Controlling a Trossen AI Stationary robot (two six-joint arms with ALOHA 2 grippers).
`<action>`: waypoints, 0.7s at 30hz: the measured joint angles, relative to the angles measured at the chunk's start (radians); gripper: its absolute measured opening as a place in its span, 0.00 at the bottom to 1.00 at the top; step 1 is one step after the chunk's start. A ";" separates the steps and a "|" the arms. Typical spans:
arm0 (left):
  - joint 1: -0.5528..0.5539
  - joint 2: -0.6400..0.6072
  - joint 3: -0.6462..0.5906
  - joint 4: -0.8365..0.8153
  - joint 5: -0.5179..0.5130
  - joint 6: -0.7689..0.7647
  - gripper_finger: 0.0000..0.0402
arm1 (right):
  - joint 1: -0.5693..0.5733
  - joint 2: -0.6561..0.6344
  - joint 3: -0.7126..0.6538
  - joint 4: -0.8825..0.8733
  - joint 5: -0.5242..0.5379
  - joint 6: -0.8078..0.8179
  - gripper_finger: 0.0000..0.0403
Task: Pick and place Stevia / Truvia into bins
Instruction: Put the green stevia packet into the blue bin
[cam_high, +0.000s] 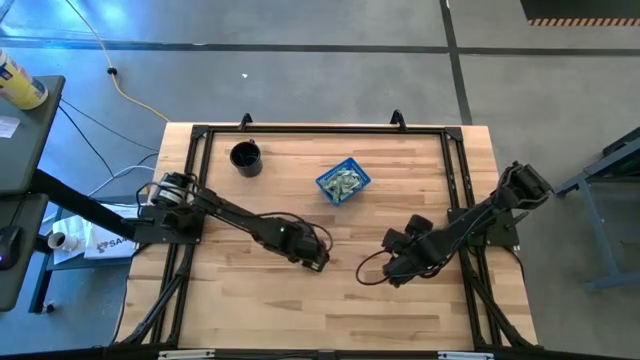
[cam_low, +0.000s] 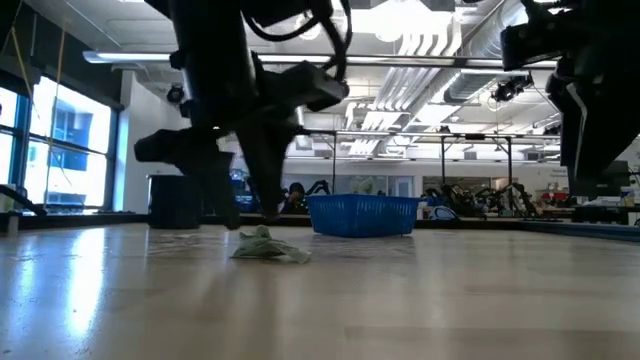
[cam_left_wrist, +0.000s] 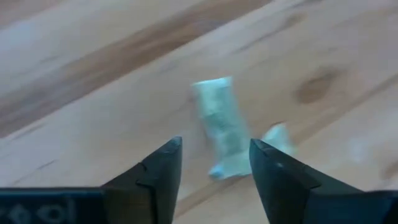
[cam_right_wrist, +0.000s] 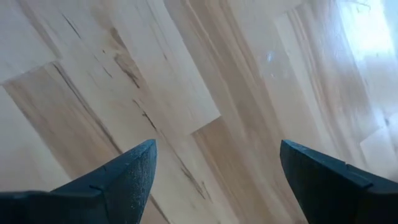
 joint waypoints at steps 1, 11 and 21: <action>0.000 0.000 -0.001 -0.018 0.003 -0.007 0.57 | 0.000 0.000 -0.002 0.000 0.000 -0.004 0.82; -0.001 0.070 0.004 0.047 -0.030 0.002 0.64 | -0.002 0.000 -0.017 0.003 -0.021 -0.006 0.82; 0.025 0.093 0.003 0.032 -0.065 0.145 0.29 | -0.001 0.000 -0.018 -0.002 -0.032 0.044 0.82</action>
